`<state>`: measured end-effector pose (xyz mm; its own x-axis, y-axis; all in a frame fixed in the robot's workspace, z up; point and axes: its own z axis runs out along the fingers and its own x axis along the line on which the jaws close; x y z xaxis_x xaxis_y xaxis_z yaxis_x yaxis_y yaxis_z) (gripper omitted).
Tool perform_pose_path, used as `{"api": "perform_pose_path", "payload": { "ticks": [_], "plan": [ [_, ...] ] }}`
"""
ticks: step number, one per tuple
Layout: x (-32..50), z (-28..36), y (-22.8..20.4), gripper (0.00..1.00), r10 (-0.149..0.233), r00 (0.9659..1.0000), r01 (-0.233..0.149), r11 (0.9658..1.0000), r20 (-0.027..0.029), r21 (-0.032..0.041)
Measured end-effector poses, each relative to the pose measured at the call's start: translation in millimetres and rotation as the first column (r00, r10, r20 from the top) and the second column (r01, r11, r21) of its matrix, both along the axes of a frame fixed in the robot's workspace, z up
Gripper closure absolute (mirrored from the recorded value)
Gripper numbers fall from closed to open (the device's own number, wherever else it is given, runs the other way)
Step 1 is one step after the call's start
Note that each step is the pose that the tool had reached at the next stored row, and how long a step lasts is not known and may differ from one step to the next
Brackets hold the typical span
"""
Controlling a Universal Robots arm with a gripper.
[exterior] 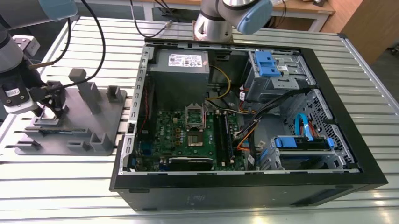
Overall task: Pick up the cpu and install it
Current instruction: 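Pick up the cpu and move it towards the insertion slot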
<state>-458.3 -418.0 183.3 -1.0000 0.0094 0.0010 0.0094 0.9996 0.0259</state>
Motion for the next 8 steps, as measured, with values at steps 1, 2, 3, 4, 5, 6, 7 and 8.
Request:
{"api": "perform_pose_path", "payload": {
  "ticks": [1, 2, 3, 4, 5, 6, 7, 8],
  "plan": [
    [0.0, 0.1, 0.0, 0.47, 0.000, 1.0000, 0.000, 1.0000, -0.0001, -0.0001],
    [0.0, 0.1, 0.0, 0.53, 0.000, 1.0000, 0.000, 1.0000, -0.0001, -0.0001],
    [0.0, 0.1, 0.0, 0.53, 0.000, 1.0000, 0.000, 1.0000, 0.0000, 0.0000],
    [0.0, 0.2, 0.0, 0.53, 0.000, 1.0000, 0.000, 1.0000, -0.0001, 0.0000],
    [0.0, 0.2, 0.0, 0.53, 0.000, 1.0000, 0.000, 1.0000, 0.0000, 0.0000],
    [0.0, 0.2, 0.0, 0.53, 0.000, 1.0000, 0.000, 1.0000, 0.0000, 0.0000],
    [0.0, 0.2, 0.0, 0.53, 0.000, 1.0000, 0.000, 1.0000, 0.0000, 0.0000],
    [0.0, 0.4, 0.0, 0.53, 0.000, 1.0000, 0.000, 1.0000, 0.0000, 0.0000]
  ]
}}
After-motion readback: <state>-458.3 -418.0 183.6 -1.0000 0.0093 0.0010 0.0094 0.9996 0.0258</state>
